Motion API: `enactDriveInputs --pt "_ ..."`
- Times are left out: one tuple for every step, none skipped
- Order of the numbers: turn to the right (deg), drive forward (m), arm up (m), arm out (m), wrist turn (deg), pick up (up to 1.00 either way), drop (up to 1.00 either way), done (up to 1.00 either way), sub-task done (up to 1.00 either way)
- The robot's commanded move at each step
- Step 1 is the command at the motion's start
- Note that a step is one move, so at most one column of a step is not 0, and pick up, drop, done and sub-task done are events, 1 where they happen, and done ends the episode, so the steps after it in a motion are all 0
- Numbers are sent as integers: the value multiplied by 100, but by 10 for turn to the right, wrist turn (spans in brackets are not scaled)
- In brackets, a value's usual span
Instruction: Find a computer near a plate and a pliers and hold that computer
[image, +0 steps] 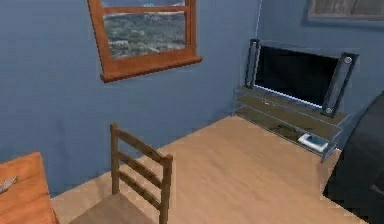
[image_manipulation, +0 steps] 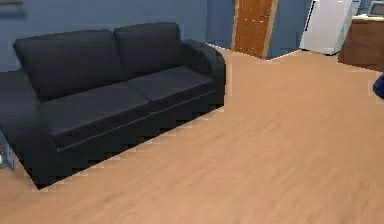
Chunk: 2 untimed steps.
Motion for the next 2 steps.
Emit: enactDriveInputs --pt "30 0 0 0 0 0 0 0 0" --pt "0 5 0 0 0 0 0 0 0"
